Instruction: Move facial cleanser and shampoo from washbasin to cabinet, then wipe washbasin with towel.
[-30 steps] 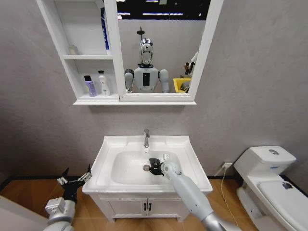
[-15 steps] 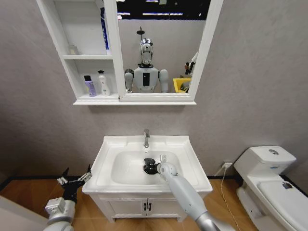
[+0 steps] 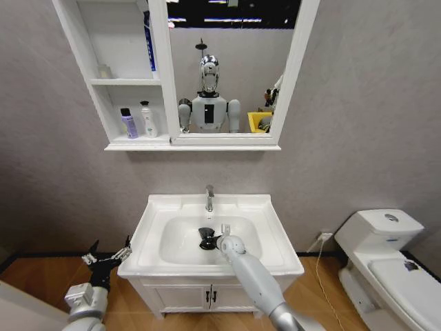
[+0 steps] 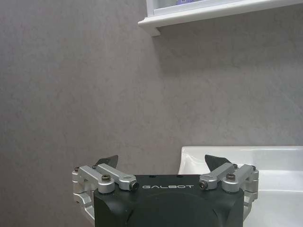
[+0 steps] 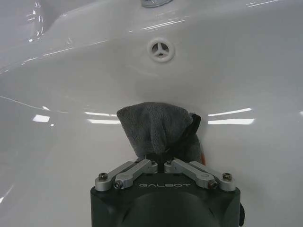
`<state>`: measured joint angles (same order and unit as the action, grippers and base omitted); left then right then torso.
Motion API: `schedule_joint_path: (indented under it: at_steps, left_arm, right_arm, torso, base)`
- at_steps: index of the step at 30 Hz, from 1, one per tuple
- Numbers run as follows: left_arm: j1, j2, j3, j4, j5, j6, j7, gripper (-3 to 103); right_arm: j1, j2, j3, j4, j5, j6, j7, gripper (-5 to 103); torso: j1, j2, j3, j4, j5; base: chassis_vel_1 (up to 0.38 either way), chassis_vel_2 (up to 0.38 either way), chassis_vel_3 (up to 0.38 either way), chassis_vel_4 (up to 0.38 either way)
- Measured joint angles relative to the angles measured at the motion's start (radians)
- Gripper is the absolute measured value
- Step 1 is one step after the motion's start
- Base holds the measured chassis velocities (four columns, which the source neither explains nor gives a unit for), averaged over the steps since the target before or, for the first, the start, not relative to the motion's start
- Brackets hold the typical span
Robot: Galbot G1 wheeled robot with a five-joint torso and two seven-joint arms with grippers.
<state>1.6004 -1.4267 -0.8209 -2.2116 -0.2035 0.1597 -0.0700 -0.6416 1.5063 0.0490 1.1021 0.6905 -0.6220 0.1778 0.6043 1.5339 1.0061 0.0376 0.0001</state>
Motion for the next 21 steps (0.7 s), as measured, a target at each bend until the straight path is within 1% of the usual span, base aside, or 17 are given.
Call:
schedule_joint_path:
  at_steps: [1, 5, 6, 10, 13, 17, 21]
  left_arm:
    - [0.0, 0.0, 0.0, 0.0, 0.0, 0.0, 0.0, 100]
    - [0.0, 0.0, 0.0, 0.0, 0.0, 0.0, 0.0, 100]
    - [0.0, 0.0, 0.0, 0.0, 0.0, 0.0, 0.0, 100]
    - [0.0, 0.0, 0.0, 0.0, 0.0, 0.0, 0.0, 100]
    - [0.0, 0.0, 0.0, 0.0, 0.0, 0.0, 0.0, 100]
    - [0.0, 0.0, 0.0, 0.0, 0.0, 0.0, 0.0, 100]
    - [0.0, 0.0, 0.0, 0.0, 0.0, 0.0, 0.0, 100]
  right_arm:
    - [-0.001, -0.004, 0.0, 0.001, -0.001, -0.001, 0.006, 2]
    - [-0.007, -0.027, 0.001, 0.019, 0.004, -0.01, 0.031, 2]
    - [-0.012, -0.044, 0.002, 0.032, 0.011, -0.016, 0.044, 2]
    - [-0.019, -0.071, 0.006, 0.056, 0.024, -0.023, 0.068, 2]
    - [-0.023, -0.106, 0.019, 0.084, 0.058, -0.031, 0.085, 2]
    - [-0.023, -0.106, 0.018, 0.083, 0.061, -0.031, 0.082, 2]
    - [-0.013, -0.082, 0.009, 0.055, 0.05, -0.019, 0.063, 2]
  torso:
    - [0.0, 0.0, 0.0, 0.0003, 0.0002]
    - [0.0, 0.0, 0.0, 0.0003, 0.0002]
    - [0.0, 0.0, 0.0, -0.0002, 0.0002]
    - [0.0, 0.0, 0.0, -0.0004, 0.0002]
    - [0.0, 0.0, 0.0, -0.0008, -0.0002]
    - [0.0, 0.0, 0.0, -0.0008, -0.0002]
    - [0.0, 0.0, 0.0, -0.0009, -0.0004]
  base:
    - [0.0, 0.0, 0.0, 0.0]
    - [0.0, 0.0, 0.0, 0.0]
    - [0.0, 0.0, 0.0, 0.0]
    - [0.0, 0.0, 0.0, 0.0]
    - [0.0, 0.0, 0.0, 0.0]
    - [0.0, 0.0, 0.0, 0.0]
    - [0.0, 0.0, 0.0, 0.0]
